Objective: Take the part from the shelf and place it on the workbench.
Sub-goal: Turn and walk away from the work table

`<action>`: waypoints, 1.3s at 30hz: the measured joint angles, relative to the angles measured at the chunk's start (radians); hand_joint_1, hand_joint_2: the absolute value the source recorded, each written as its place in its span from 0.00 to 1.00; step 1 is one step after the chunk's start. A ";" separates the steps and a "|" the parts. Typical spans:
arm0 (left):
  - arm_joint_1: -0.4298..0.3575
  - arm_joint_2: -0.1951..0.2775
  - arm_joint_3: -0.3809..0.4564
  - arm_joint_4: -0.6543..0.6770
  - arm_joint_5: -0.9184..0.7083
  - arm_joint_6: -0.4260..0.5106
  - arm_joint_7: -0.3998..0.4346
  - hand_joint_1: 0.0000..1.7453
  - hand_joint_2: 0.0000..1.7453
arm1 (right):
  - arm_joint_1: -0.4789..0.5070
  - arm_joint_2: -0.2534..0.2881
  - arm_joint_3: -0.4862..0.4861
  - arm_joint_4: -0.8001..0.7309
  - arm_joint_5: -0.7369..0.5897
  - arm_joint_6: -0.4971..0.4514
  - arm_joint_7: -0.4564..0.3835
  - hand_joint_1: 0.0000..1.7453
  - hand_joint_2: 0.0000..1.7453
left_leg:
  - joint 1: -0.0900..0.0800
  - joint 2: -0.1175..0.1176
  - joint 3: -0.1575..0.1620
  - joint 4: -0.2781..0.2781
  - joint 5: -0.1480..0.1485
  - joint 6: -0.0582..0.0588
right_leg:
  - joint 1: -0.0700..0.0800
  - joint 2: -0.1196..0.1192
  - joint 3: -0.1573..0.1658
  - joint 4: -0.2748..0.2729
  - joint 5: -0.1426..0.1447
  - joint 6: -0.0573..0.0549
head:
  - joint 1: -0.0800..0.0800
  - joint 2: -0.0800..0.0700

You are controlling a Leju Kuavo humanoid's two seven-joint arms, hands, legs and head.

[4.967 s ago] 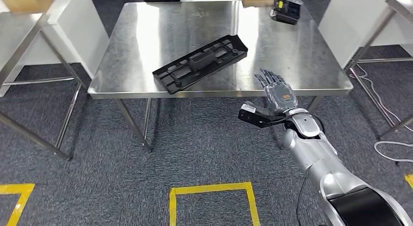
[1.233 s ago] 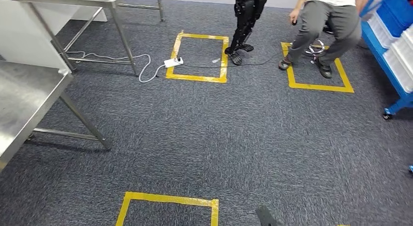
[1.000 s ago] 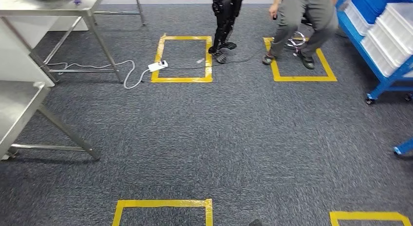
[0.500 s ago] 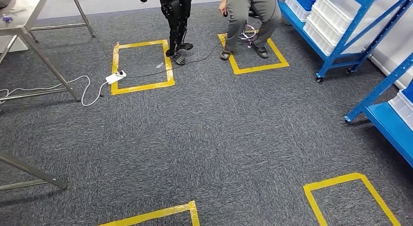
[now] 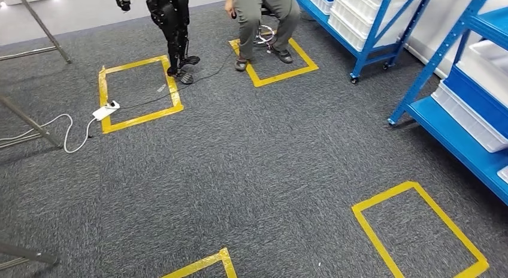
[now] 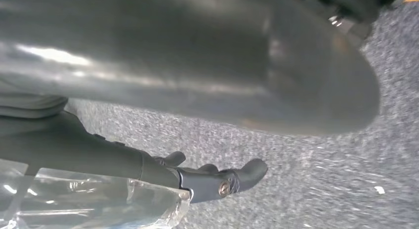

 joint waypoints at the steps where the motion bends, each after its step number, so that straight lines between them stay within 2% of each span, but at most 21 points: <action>1: -0.002 0.000 -0.002 0.000 0.000 -0.001 0.000 0.00 0.00 | 0.002 -0.001 0.000 0.000 0.001 0.000 0.000 0.00 0.00 | 0.004 -0.016 0.000 0.011 -0.012 -0.005 | -0.004 0.013 0.002 -0.002 0.001 -0.009 | -0.002 0.000; 4: -0.001 0.000 -0.004 0.000 -0.003 -0.004 0.003 0.00 0.00 | 0.003 0.000 -0.001 0.000 0.007 0.000 0.002 0.00 0.00 | 0.011 -0.104 -0.064 0.156 -0.102 -0.012 | -0.009 0.051 0.007 -0.006 0.007 -0.035 | -0.011 0.000; 6: 0.001 0.001 -0.006 0.000 -0.009 -0.005 0.011 0.00 0.00 | 0.003 0.001 -0.001 0.001 0.012 0.000 0.011 0.00 0.00 | 0.011 -0.123 -0.125 0.269 -0.140 -0.012 | -0.003 0.080 0.006 -0.005 0.008 -0.040 | -0.012 0.000; 7: 0.002 0.001 -0.008 0.000 -0.012 -0.005 0.016 0.00 0.00 | 0.004 0.000 -0.001 0.001 0.014 0.000 0.017 0.00 0.00 | 0.011 -0.126 -0.138 0.281 -0.128 -0.011 | -0.001 0.096 0.007 -0.004 0.008 -0.040 | -0.012 0.000; 10: 0.003 0.001 -0.013 0.000 -0.019 -0.006 0.027 0.00 0.00 | 0.005 0.000 -0.001 0.003 0.019 0.003 0.027 0.00 0.00 | 0.013 -0.158 -0.081 0.127 -0.021 -0.003 | 0.000 0.141 0.007 0.003 0.008 -0.039 | -0.012 0.000; 13: 0.002 0.002 -0.017 0.000 -0.025 -0.010 0.035 0.00 0.00 | 0.004 0.001 -0.001 0.004 0.024 0.006 0.031 0.00 0.00 | 0.011 -0.197 -0.040 0.026 0.012 0.005 | 0.004 0.173 -0.004 0.006 0.010 -0.026 | -0.012 0.000; 15: 0.001 0.001 -0.021 0.000 -0.029 -0.012 0.038 0.00 0.00 | 0.007 0.000 -0.001 0.004 0.025 0.007 0.033 0.00 0.00 | 0.006 -0.174 -0.038 0.017 0.020 0.018 | 0.004 0.186 -0.016 0.004 0.016 -0.012 | -0.012 0.000; 17: 0.001 -0.001 -0.026 0.000 -0.032 -0.015 0.039 0.00 0.00 | 0.009 -0.002 -0.001 0.005 0.025 0.008 0.035 0.00 0.00 | 0.007 -0.149 -0.034 0.001 0.033 0.036 | 0.006 0.147 -0.037 0.034 -0.001 -0.008 | -0.010 0.000; 19: 0.002 -0.002 -0.029 0.000 -0.034 -0.017 0.041 0.00 0.00 | 0.007 -0.003 -0.001 0.005 0.025 0.008 0.036 0.00 0.00 | 0.007 -0.120 -0.034 -0.008 0.039 0.046 | 0.005 0.087 -0.090 0.140 -0.055 -0.013 | -0.006 0.000; 21: 0.004 -0.002 -0.030 0.000 -0.037 -0.018 0.044 0.00 0.00 | 0.007 -0.002 -0.001 0.005 0.026 0.008 0.037 0.00 0.00 | 0.007 -0.087 -0.037 -0.008 0.039 0.047 | -0.001 0.066 -0.148 0.264 -0.105 -0.008 | -0.004 0.000; 22: 0.004 -0.002 -0.030 0.000 -0.038 -0.019 0.045 0.00 0.00 | 0.009 -0.003 -0.001 0.005 0.026 0.007 0.038 0.00 0.00 | 0.007 -0.073 -0.038 -0.008 0.039 0.046 | -0.005 0.063 -0.155 0.286 -0.110 0.001 | -0.004 0.000; 23: 0.004 -0.002 -0.031 0.000 -0.039 -0.019 0.046 0.00 0.00 | 0.011 -0.003 -0.001 0.005 0.025 0.007 0.038 0.00 0.00 | 0.008 -0.059 -0.038 -0.007 0.038 0.044 | -0.009 0.057 -0.140 0.266 -0.099 0.012 | -0.003 0.000; 25: 0.004 -0.002 -0.034 0.000 -0.040 -0.020 0.047 0.00 0.00 | 0.014 -0.004 -0.001 0.005 0.025 0.006 0.039 0.00 0.00 | 0.008 -0.035 -0.034 -0.006 0.034 0.036 | -0.016 0.020 -0.056 0.126 -0.054 0.032 | -0.002 0.000; 27: 0.004 -0.002 -0.037 0.000 -0.040 -0.020 0.048 0.00 0.00 | 0.011 -0.004 -0.001 0.005 0.026 0.004 0.039 0.00 0.00 | 0.004 -0.013 -0.026 -0.004 0.026 0.022 | -0.010 -0.026 0.012 0.012 -0.018 0.033 | 0.000 0.000; 28: 0.003 -0.002 -0.038 0.000 -0.040 -0.020 0.049 0.00 0.00 | 0.010 -0.004 -0.001 0.005 0.028 0.004 0.039 0.00 0.00 | 0.002 -0.003 -0.021 -0.004 0.022 0.014 | -0.006 -0.036 0.022 -0.007 -0.012 0.027 | 0.000 0.000; 31: -0.001 -0.003 -0.041 0.000 -0.040 -0.020 0.050 0.00 0.00 | 0.012 -0.005 -0.001 0.006 0.032 0.004 0.041 0.00 0.00 | 0.006 0.015 -0.007 -0.002 0.009 -0.005 | -0.005 0.000 0.019 -0.009 -0.010 0.005 | -0.005 0.000; 33: -0.003 -0.004 -0.042 0.000 -0.040 -0.020 0.050 0.00 0.00 | 0.011 -0.005 -0.001 0.006 0.034 0.004 0.043 0.00 0.00 | 0.013 -0.039 -0.025 0.053 -0.035 -0.014 | -0.018 0.026 0.024 -0.012 -0.005 -0.014 | -0.012 0.000; 35: -0.002 -0.004 -0.043 0.000 -0.040 -0.020 0.050 0.00 0.00 | 0.009 -0.004 -0.001 0.006 0.036 0.003 0.044 0.00 0.00 | 0.016 -0.106 -0.082 0.180 -0.109 -0.017 | -0.019 0.051 0.023 -0.013 -0.002 -0.029 | -0.018 0.000; 36: 0.000 -0.004 -0.043 0.000 -0.041 -0.020 0.050 0.00 0.00 | 0.009 -0.003 -0.001 0.006 0.037 0.003 0.045 0.00 0.00 | 0.017 -0.120 -0.114 0.244 -0.133 -0.018 | -0.017 0.066 0.022 -0.012 -0.002 -0.031 | -0.019 0.000; 37: 0.001 -0.004 -0.043 0.000 -0.041 -0.020 0.050 0.00 0.00 | 0.010 -0.003 -0.001 0.006 0.037 0.004 0.046 0.00 0.00 | 0.017 -0.125 -0.136 0.281 -0.138 -0.018 | -0.015 0.082 0.023 -0.012 -0.001 -0.032 | -0.019 0.000; 39: 0.001 -0.003 -0.043 0.000 -0.041 -0.020 0.050 0.00 0.00 | 0.011 -0.003 -0.001 0.006 0.037 0.004 0.047 0.00 0.00 | 0.020 -0.131 -0.128 0.240 -0.084 -0.018 | -0.015 0.117 0.025 -0.009 -0.002 -0.032 | -0.019 0.000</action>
